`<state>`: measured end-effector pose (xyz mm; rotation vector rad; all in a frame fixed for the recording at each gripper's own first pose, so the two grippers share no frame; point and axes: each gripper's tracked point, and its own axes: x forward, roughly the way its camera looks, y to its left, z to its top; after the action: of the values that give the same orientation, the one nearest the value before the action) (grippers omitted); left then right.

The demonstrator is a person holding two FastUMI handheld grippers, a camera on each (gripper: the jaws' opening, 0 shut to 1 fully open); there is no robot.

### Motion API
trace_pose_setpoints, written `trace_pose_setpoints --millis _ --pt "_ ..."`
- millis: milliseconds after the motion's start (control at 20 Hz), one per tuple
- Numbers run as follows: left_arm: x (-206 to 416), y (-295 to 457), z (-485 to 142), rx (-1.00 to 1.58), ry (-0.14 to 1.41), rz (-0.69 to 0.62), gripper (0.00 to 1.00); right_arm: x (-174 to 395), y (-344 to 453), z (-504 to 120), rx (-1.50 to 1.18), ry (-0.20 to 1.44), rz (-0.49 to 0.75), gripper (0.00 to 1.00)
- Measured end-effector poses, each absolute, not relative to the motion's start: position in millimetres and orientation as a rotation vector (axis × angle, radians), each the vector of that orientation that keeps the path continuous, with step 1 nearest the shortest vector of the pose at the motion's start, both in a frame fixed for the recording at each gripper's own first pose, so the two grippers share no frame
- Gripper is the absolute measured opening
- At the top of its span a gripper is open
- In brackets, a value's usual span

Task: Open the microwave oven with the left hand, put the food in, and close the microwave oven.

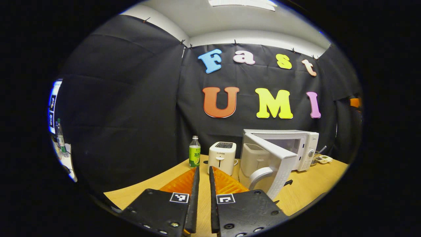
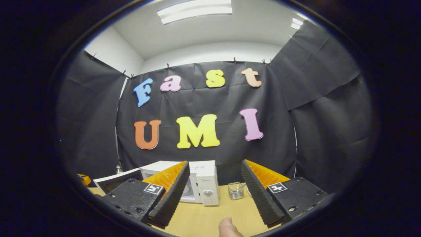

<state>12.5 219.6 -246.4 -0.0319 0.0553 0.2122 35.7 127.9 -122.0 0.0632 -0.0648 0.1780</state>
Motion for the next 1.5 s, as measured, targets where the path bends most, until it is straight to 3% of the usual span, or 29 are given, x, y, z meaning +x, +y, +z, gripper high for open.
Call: trace_pose_setpoints --millis 50,100,150,200,250,300,450,500,550,600,650,700,750,800,950,1000,1100,1150,1500 --pt "11.3 218.2 -250.3 -0.038 0.07 0.207 0.13 30.8 119.5 -119.2 0.049 -0.071 0.168 0.9" --pt "17.9 219.8 -260.6 -0.053 0.102 0.209 0.0 26.2 111.7 -114.9 0.037 -0.08 0.16 0.9" --pt "18.6 215.1 -268.5 -0.067 0.136 0.187 0.0 22.6 105.9 -111.7 0.028 -0.083 0.158 0.9" --pt "20.9 211.1 -273.4 -0.064 0.147 0.179 0.0 19.7 100.7 -107.4 0.021 -0.093 0.154 1.0" --pt "23.1 208.8 -278.1 -0.051 0.163 0.175 0.12 17.9 94.7 -103.6 0.011 -0.103 0.145 0.91" --pt "24.8 207.7 -281.5 -0.038 0.168 0.172 0.0 17.0 88.7 -102.9 0.0 -0.108 0.136 1.0" --pt "32.3 200.2 -293.2 -0.019 0.199 0.18 0.0 13.8 85.3 -99.1 0.01 -0.119 0.151 1.0" --pt "32.3 191.7 -292.2 -0.022 0.198 0.167 0.0 15.7 81.1 -100.9 0.023 -0.115 0.15 0.91" --pt "34.5 183.7 -288.9 -0.029 0.189 0.15 0.0 17.0 77.3 -104.2 0.03 -0.101 0.148 0.91" --pt "35.9 171.3 -284.7 -0.043 0.178 0.125 0.0 16.3 75.3 -105.4 0.038 -0.094 0.149 1.0" --pt "35.7 168.9 -277.6 -0.05 0.158 0.128 0.0 15.9 74.5 -104.8 0.041 -0.09 0.154 1.0" --pt "32.3 165.0 -278.9 -0.065 0.168 0.114 0.12 16.6 72.9 -104.2 0.039 -0.084 0.155 1.0" --pt "29.1 156.8 -281.6 -0.081 0.19 0.086 0.0 16.6 69.0 -103.7 0.037 -0.083 0.155 1.0" --pt "32.2 146.5 -281.2 -0.086 0.192 0.062 0.0 15.4 66.2 -100.5 0.032 -0.083 0.159 0.91" --pt "37.8 122.3 -277.4 -0.046 0.189 0.017 0.0 8.6 48.3 -82.2 0.033 -0.115 0.151 0.91" --pt "39.5 112.1 -276.7 -0.024 0.187 0.001 0.0 7.2 39.0 -78.1 0.032 -0.128 0.138 1.0" --pt "44.7 91.4 -272.3 0.015 0.173 -0.032 0.0 2.9 24.7 -65.9 0.048 -0.177 0.116 1.0" --pt "47.4 82.0 -275.2 0.02 0.184 -0.047 0.0 2.2 16.6 -62.1 0.056 -0.197 0.099 0.91" --pt "71.7 16.6 -276.6 0.007 0.18 -0.15 0.0 10.3 -14.3 -86.0 0.056 -0.13 0.082 0.9"
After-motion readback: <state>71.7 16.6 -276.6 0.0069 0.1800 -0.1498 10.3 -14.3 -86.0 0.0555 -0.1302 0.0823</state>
